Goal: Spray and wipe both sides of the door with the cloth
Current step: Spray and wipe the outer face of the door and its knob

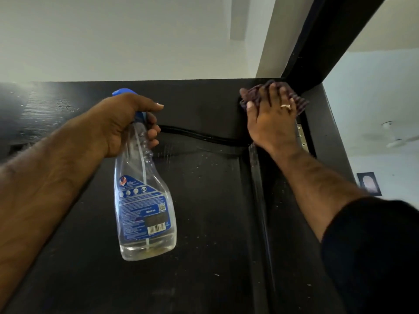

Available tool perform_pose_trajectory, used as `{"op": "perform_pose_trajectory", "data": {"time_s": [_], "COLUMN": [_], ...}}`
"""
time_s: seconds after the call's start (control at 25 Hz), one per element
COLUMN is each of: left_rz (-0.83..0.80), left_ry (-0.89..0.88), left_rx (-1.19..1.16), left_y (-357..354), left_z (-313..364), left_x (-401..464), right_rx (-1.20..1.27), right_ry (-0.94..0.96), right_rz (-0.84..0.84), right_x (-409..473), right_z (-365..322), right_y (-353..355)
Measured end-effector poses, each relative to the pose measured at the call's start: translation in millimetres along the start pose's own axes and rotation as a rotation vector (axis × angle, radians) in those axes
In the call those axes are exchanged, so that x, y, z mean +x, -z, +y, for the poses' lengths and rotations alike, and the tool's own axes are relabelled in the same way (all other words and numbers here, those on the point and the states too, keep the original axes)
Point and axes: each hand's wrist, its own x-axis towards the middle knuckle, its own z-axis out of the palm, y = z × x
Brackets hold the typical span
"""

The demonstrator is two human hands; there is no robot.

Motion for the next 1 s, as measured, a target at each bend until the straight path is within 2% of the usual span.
{"op": "perform_pose_trajectory", "data": {"time_s": [0.08, 0.12, 0.2, 0.28, 0.36, 0.4, 0.48, 0.56, 0.64, 0.72, 0.84, 1.0], "left_rz": [0.020, 0.025, 0.028, 0.038, 0.051, 0.060, 0.071, 0.072, 0.071, 0.074, 0.076, 0.077], "left_ry": [-0.002, 0.001, 0.016, 0.014, -0.007, -0.019, -0.033, -0.032, -0.019, -0.004, 0.007, -0.011], "left_rx": [0.014, 0.017, 0.025, 0.040, 0.054, 0.054, 0.041, 0.035, 0.058, 0.063, 0.059, 0.063], "left_y": [9.7, 13.9, 16.6, 12.7, 7.8, 7.6, 10.4, 15.1, 16.5, 16.3, 11.7, 4.5], "left_z": [0.3, 0.6, 2.7, 7.3, 13.3, 15.7, 20.1, 21.9, 21.3, 20.8, 22.2, 21.7], "left_x": [-0.4, -0.2, -1.3, -2.7, -3.4, -4.0, -3.9, -5.0, -3.4, -0.5, 4.2, 3.8], "right_rx": [0.027, 0.019, 0.010, -0.009, -0.022, -0.021, -0.023, -0.040, -0.019, 0.009, 0.006, -0.012], "right_ry": [-0.119, -0.108, 0.055, 0.329, 0.543, 0.588, 0.526, 0.328, 0.129, 0.012, 0.073, 0.415], "right_rz": [-0.002, -0.004, -0.029, -0.072, -0.131, -0.112, -0.025, -0.002, -0.021, -0.039, -0.076, -0.139], "right_x": [30.7, 37.5, 29.8, -1.1, -26.1, -32.3, -35.5, -23.5, 4.7, 31.4, 41.4, -14.3], "right_z": [-17.6, -32.1, -63.8, -76.2, -52.3, -32.4, 13.2, 45.2, 44.1, 18.2, -22.6, -26.7], "right_y": [2.4, -0.2, -3.8, -5.2, 0.6, 3.3, 8.1, 12.7, 16.2, 16.0, 9.2, 8.8]}}
